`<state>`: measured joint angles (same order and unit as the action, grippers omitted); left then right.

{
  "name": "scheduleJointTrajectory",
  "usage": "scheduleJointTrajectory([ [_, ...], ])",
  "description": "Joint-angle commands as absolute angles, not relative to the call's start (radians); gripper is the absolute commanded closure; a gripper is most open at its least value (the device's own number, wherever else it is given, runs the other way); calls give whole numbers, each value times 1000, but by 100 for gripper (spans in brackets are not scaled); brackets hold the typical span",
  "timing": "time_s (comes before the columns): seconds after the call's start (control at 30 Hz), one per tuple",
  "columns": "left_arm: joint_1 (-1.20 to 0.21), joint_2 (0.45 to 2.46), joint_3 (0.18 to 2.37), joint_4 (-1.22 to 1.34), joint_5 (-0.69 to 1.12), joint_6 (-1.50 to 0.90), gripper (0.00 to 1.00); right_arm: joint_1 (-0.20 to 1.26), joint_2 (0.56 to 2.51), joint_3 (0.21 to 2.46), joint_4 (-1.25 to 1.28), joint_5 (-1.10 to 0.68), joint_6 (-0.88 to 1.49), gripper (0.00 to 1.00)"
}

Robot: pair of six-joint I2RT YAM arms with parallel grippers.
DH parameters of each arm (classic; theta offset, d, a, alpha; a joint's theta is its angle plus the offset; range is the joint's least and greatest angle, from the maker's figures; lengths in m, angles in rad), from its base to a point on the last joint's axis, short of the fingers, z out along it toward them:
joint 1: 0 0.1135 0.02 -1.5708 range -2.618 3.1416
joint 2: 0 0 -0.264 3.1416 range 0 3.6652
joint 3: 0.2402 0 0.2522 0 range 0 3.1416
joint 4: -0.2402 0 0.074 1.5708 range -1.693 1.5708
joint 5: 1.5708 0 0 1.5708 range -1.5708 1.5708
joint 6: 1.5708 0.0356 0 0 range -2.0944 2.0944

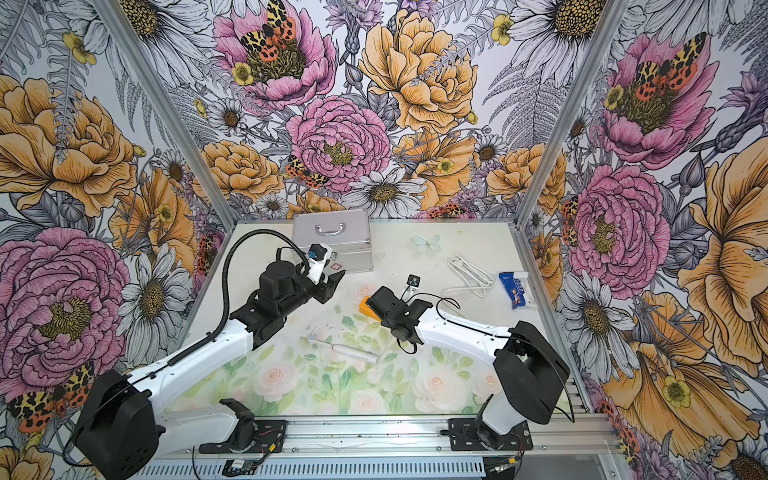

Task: Charge the electric toothbrush
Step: Insert the plug into the socket.

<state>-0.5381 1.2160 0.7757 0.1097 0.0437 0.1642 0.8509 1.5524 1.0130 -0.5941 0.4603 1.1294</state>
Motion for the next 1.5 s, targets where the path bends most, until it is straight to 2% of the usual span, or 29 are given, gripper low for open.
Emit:
scheduleJointTrajectory([
  [0.0,-528,1173,761,140,42,179,42,857,1587,1060,-598,491,1139,100],
  [0.6,-508,1148,743,144,46,192,40,860,1691,1090,-600,483,1188,100],
  [1.07,-486,1132,709,178,55,176,38,869,1755,1106,-601,676,1107,100],
  [1.27,-486,1137,712,179,58,170,36,869,1810,1102,-601,669,1094,100],
  [1.3,-486,1137,711,179,57,170,33,870,1824,1101,-600,664,1097,100],
  [1.33,-486,1137,712,179,54,169,2,871,1839,1101,-600,657,1100,100],
  [1.47,-484,1130,712,180,52,164,1,873,1881,1103,-599,640,1114,100],
])
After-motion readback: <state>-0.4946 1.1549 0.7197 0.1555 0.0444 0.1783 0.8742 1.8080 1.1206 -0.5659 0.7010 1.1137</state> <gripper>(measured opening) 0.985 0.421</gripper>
